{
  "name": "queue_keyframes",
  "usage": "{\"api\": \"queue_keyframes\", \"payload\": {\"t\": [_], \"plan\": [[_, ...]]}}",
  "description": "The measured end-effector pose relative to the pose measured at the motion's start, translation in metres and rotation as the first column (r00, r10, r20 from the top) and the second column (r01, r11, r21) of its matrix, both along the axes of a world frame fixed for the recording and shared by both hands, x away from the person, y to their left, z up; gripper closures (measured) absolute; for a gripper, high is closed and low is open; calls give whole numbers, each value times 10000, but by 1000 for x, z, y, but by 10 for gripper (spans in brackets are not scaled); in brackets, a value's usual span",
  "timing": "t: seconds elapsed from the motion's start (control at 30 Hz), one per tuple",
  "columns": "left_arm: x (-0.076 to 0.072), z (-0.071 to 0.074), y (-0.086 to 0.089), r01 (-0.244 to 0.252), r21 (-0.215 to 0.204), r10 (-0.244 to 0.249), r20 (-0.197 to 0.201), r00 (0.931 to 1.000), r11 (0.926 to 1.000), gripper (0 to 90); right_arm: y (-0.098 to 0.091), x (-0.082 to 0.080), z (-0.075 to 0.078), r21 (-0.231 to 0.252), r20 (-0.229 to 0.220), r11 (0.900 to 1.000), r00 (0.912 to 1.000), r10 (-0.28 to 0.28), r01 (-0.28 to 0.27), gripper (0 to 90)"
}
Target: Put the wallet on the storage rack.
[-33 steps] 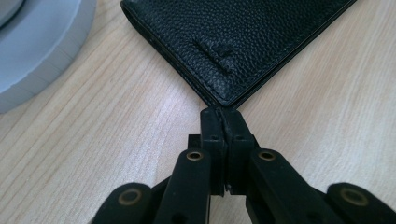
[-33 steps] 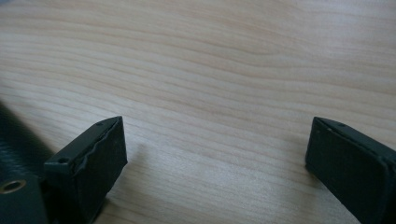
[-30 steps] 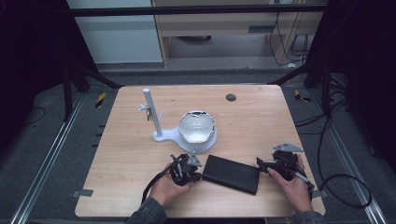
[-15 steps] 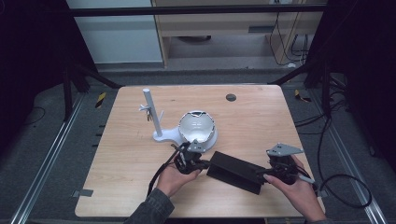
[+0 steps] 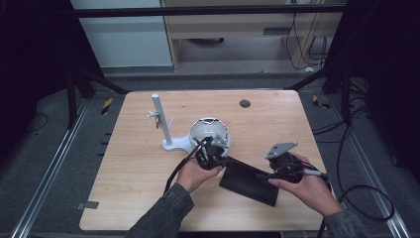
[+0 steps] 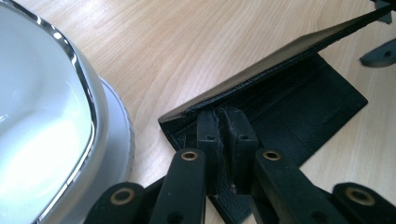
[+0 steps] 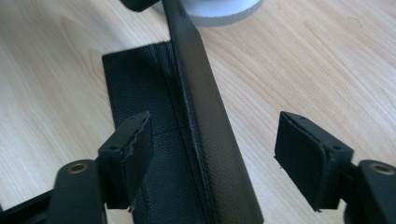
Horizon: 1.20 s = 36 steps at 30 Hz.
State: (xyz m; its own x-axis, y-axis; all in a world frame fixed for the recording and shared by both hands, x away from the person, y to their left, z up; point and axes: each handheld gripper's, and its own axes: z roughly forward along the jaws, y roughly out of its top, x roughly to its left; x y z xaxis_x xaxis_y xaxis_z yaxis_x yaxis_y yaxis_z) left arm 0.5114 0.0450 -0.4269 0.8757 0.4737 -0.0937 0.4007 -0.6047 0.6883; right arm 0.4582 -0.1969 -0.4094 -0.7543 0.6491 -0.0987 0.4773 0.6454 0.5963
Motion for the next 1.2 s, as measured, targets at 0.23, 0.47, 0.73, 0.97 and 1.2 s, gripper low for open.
{"api": "queue_keyframes", "payload": {"t": [0.23,0.47,0.73,0.97,1.2], "plan": [[8,0,1,-74,-175,71,-195,9998,9998,854,12,22,1,-805,-474,9954,9977,486,-524,367],[11,3,-1,-74,-92,73,-118,9999,9999,852,16,29,-7,-1284,-798,9886,9944,692,-791,413],[12,1,-2,-80,-132,78,-126,9999,9999,847,17,35,-21,-2023,-1210,9737,9893,816,-1051,493],[11,1,-2,-64,-113,63,-141,9999,9999,845,18,36,-23,-2112,-1254,9708,9881,890,-1142,533],[11,1,-2,-65,-120,62,-170,9998,9999,844,24,37,-26,-2282,-1324,9649,9859,1018,-1303,567]]}}
